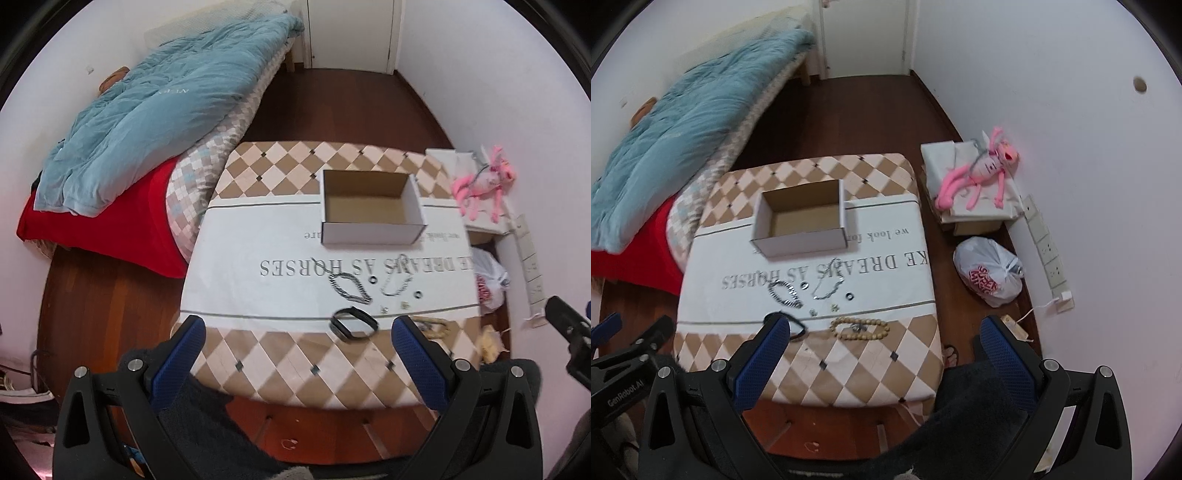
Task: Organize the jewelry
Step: 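Grasp the black watch band with the left tool while the right tool grasps the wooden bead bracelet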
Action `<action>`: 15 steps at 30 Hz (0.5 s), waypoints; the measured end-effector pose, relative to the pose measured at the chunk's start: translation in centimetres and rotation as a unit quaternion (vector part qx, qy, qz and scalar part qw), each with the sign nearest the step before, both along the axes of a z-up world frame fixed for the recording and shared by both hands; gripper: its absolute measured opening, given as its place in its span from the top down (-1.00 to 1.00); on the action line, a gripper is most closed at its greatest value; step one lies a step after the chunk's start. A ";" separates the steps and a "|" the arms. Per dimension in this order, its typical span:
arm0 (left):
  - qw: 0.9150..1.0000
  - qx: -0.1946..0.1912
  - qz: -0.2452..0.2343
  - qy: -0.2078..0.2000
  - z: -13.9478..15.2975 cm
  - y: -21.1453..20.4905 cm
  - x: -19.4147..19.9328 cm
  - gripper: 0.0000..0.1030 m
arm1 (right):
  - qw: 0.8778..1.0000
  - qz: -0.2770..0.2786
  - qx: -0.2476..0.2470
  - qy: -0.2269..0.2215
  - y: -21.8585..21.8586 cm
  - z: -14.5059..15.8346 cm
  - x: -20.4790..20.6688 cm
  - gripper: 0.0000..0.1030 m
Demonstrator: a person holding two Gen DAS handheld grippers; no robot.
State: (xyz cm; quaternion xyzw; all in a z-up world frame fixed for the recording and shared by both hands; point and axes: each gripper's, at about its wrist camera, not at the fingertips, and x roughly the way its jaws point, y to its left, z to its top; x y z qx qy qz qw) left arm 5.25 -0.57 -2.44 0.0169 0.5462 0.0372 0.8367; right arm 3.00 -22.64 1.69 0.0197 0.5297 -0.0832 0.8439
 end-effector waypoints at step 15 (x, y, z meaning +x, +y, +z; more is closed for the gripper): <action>0.989 -0.052 0.001 0.137 -15.9 -1.0 4.6 -0.60 | 0.992 -0.043 0.027 0.120 -3.3 -18.5 3.7 -0.45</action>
